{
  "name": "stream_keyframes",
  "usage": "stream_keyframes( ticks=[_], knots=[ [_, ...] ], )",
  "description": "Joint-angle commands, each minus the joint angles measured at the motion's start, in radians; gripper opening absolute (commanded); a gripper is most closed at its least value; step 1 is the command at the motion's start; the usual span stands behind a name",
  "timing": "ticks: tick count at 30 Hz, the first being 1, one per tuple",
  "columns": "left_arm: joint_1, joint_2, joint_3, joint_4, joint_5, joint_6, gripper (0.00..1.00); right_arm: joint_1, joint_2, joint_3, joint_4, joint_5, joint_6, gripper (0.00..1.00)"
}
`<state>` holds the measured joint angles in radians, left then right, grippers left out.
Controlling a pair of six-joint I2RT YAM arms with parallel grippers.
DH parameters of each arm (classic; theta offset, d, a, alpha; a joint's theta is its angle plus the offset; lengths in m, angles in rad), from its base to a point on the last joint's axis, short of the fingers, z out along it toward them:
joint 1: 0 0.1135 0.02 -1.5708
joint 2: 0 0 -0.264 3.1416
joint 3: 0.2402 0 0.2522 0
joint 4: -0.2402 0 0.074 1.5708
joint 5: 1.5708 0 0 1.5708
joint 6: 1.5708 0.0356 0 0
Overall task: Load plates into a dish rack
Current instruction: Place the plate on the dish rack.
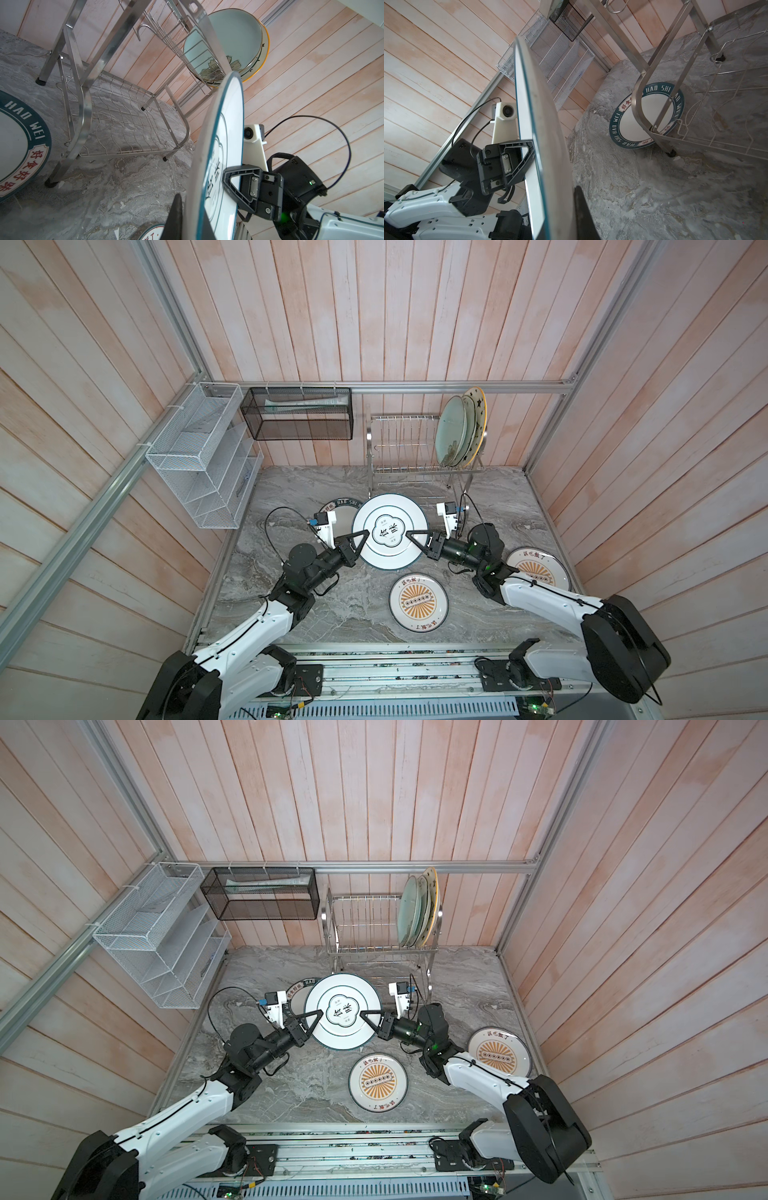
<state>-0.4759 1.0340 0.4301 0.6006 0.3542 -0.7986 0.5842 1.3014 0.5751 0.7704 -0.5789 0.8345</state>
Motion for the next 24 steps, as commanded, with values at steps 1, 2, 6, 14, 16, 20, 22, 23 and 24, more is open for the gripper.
stream_keyframes(
  ticks=[1,2,6,14,16,20,22,23,24],
  knots=[
    [-0.011,-0.009,0.031,0.002,0.008,0.01,0.16,0.022,-0.022,0.024,0.012,0.004,-0.065,0.0],
    [-0.012,-0.01,0.032,-0.001,0.006,0.009,0.21,0.022,-0.027,0.022,0.012,0.014,-0.068,0.0],
    [-0.012,-0.017,0.032,-0.015,-0.001,0.012,0.43,0.019,-0.056,0.014,-0.02,0.059,-0.088,0.0],
    [-0.018,-0.048,0.029,-0.037,-0.011,0.027,0.51,-0.016,-0.164,-0.003,-0.113,0.187,-0.155,0.0],
    [-0.025,-0.057,0.027,-0.04,-0.017,0.032,0.52,-0.034,-0.199,-0.006,-0.147,0.219,-0.176,0.0],
    [-0.038,-0.07,0.027,-0.045,-0.032,0.046,0.52,-0.058,-0.27,-0.005,-0.189,0.264,-0.223,0.0],
    [-0.044,-0.075,0.028,-0.048,-0.038,0.052,0.53,-0.064,-0.306,0.005,-0.211,0.281,-0.259,0.0],
    [-0.044,-0.076,0.029,-0.051,-0.04,0.054,0.53,-0.064,-0.323,0.014,-0.224,0.29,-0.278,0.0],
    [-0.047,-0.077,0.03,-0.054,-0.043,0.055,0.53,-0.066,-0.337,0.025,-0.24,0.301,-0.3,0.0]
  ],
)
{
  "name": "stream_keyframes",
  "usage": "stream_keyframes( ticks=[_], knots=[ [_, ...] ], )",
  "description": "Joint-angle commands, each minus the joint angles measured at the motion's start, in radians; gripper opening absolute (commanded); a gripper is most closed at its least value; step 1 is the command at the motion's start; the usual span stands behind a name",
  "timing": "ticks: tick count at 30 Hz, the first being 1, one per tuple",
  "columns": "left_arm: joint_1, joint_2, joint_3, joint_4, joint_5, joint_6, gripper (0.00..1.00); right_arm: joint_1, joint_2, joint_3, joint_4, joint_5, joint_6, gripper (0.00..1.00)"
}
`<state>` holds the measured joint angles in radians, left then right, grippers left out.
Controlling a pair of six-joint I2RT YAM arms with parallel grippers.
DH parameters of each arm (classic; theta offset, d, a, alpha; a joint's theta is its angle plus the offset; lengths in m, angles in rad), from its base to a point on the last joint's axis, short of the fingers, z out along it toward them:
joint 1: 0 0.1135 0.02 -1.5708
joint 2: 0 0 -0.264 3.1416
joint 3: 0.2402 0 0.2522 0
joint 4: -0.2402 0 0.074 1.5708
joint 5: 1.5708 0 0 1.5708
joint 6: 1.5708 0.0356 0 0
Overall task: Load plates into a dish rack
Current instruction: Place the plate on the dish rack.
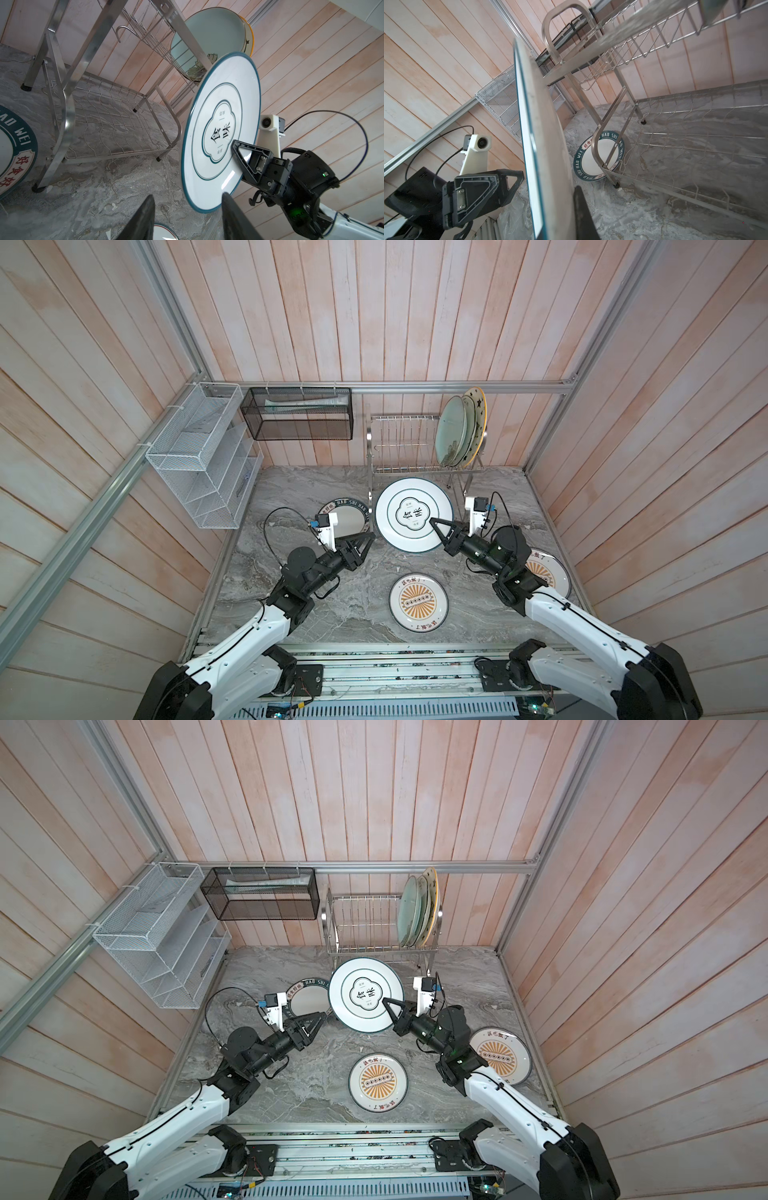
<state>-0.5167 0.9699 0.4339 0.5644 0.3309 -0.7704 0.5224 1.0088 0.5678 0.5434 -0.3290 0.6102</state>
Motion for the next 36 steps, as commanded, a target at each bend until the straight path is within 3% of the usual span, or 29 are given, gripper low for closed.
stream_keyframes(
  ticks=[1,11,21,36],
  knots=[
    [-0.008,-0.013,0.028,-0.02,-0.023,0.026,0.53,-0.004,-0.058,0.045,-0.027,0.066,-0.098,0.0],
    [-0.038,0.001,0.054,-0.05,-0.034,0.043,0.53,-0.004,-0.062,0.267,-0.076,0.263,-0.247,0.0],
    [-0.071,-0.035,0.091,-0.154,-0.084,0.074,0.53,0.012,0.161,0.546,-0.051,0.426,-0.35,0.0],
    [-0.093,-0.105,0.087,-0.238,-0.125,0.093,0.53,0.133,0.455,0.865,-0.035,0.953,-0.567,0.0]
  ],
)
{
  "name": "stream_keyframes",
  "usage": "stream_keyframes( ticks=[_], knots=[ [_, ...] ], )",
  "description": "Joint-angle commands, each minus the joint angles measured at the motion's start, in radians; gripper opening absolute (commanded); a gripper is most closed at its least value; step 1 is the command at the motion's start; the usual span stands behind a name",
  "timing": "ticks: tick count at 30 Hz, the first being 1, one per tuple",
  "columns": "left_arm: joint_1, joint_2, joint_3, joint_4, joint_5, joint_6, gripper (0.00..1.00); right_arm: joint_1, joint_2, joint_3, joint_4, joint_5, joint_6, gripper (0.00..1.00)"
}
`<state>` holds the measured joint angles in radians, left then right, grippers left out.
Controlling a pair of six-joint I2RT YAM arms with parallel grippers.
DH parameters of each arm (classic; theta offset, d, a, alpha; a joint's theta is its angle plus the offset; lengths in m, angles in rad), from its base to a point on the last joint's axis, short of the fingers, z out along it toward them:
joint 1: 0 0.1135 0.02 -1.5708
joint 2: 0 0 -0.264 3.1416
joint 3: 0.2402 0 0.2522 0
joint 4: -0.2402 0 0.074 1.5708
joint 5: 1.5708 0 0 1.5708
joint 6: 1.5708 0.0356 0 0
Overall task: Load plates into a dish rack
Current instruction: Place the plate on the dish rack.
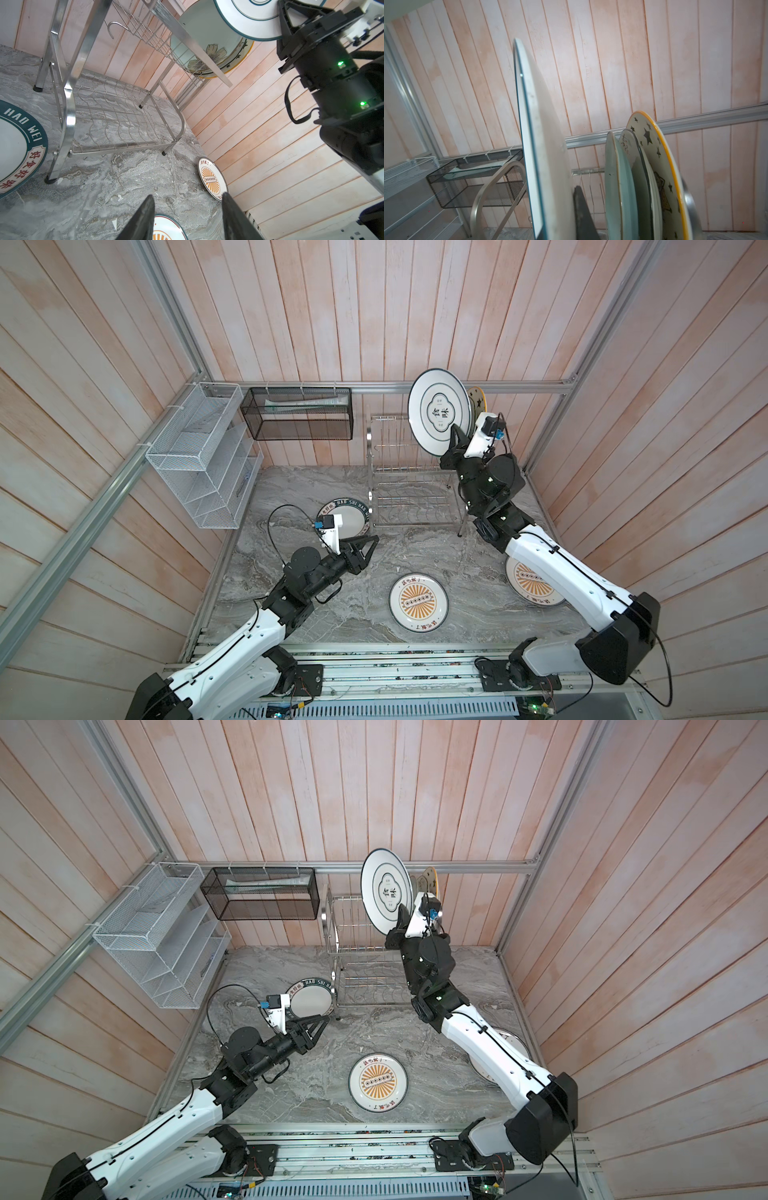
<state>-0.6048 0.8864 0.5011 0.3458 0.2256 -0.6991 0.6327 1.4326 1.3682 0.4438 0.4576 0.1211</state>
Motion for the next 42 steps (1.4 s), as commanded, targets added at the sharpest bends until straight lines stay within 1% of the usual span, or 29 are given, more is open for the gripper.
stream_keyframes(
  ticks=[1,9,15,21,30,42],
  knots=[
    [-0.005,-0.026,0.018,-0.02,-0.02,0.02,0.53,0.028,0.055,0.093,0.048,0.199,-0.086,0.0],
    [-0.01,-0.055,0.0,-0.024,-0.033,0.012,0.53,0.042,0.195,0.256,-0.075,0.377,-0.102,0.0],
    [-0.012,-0.066,-0.003,-0.031,-0.036,0.01,0.53,0.047,0.287,0.374,-0.182,0.417,-0.086,0.0],
    [-0.012,-0.074,-0.012,-0.029,-0.037,0.01,0.53,0.061,0.38,0.465,-0.225,0.47,-0.14,0.0],
    [-0.012,-0.081,-0.004,-0.047,-0.037,0.021,0.53,0.064,0.459,0.551,-0.286,0.477,-0.158,0.0],
    [-0.012,-0.091,-0.008,-0.047,-0.045,0.025,0.54,0.065,0.471,0.548,-0.294,0.481,-0.187,0.0]
  ],
)
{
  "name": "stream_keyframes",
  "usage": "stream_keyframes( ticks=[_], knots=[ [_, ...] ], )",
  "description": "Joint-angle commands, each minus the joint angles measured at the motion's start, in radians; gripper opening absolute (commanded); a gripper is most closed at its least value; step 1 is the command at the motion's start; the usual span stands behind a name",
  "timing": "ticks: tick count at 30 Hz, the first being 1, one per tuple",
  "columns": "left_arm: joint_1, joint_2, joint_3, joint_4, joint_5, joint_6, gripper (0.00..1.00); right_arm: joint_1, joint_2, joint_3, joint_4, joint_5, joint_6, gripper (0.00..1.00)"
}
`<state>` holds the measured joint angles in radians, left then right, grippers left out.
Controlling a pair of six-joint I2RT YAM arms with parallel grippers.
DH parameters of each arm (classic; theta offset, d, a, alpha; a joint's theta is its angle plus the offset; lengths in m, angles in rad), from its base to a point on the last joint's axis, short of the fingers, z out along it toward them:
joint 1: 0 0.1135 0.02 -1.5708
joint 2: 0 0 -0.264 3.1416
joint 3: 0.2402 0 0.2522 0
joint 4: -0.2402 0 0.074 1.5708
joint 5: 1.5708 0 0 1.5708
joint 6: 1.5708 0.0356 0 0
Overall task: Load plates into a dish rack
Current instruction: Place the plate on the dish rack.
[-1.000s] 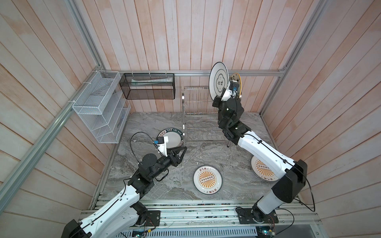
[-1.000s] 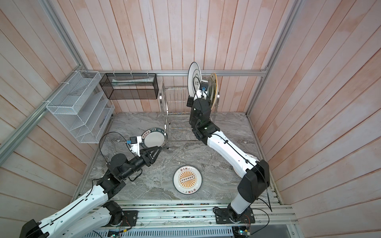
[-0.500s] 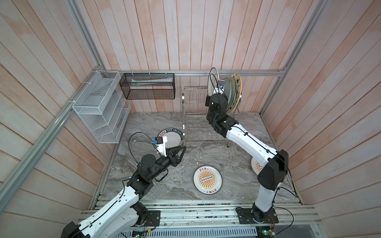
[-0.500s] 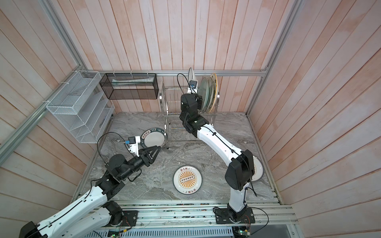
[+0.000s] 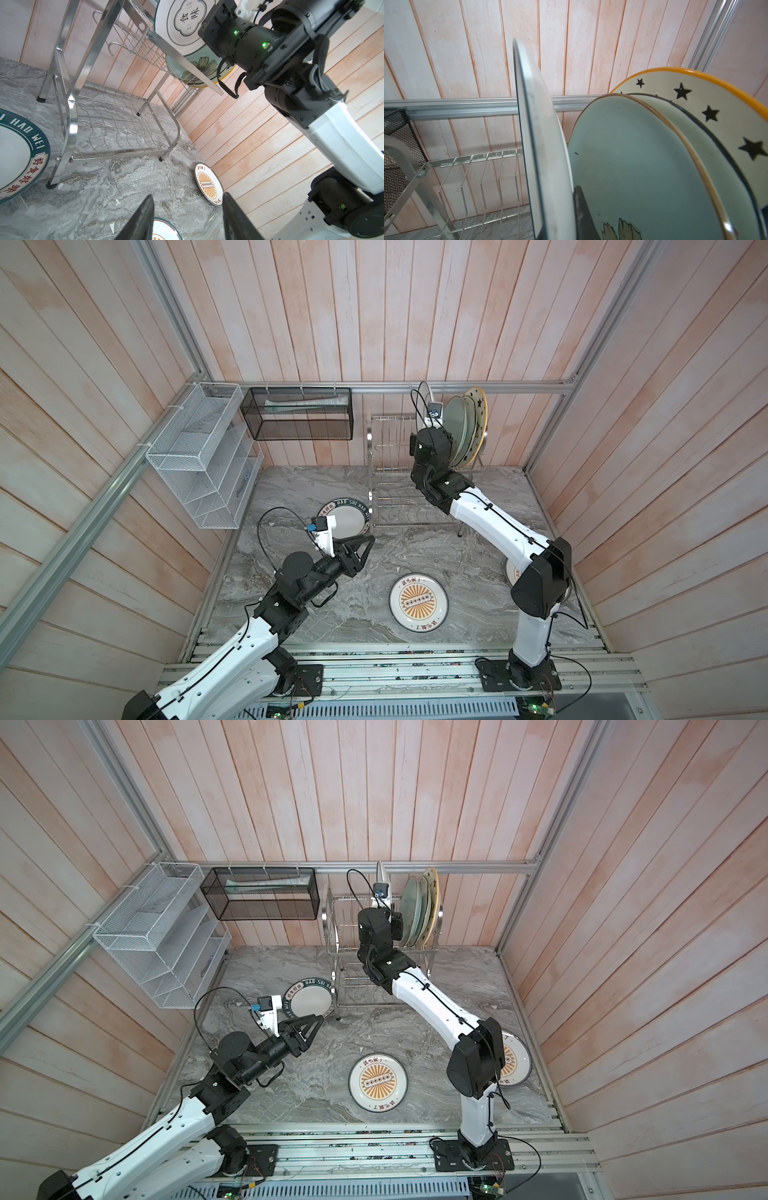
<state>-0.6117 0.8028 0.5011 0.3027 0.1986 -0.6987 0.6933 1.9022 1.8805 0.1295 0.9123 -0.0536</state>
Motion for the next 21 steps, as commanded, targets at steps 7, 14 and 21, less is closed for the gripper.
stream_keyframes(
  ticks=[7,14,21],
  knots=[
    [-0.005,-0.002,-0.007,0.001,-0.013,0.022,0.54,0.006,-0.002,0.025,0.017,0.056,-0.02,0.0],
    [-0.005,-0.008,-0.008,-0.001,-0.012,0.019,0.54,0.014,-0.06,-0.022,0.031,0.04,0.01,0.0],
    [-0.004,-0.013,-0.008,0.001,-0.009,0.017,0.54,0.025,-0.11,-0.053,0.057,0.038,0.012,0.0]
  ],
)
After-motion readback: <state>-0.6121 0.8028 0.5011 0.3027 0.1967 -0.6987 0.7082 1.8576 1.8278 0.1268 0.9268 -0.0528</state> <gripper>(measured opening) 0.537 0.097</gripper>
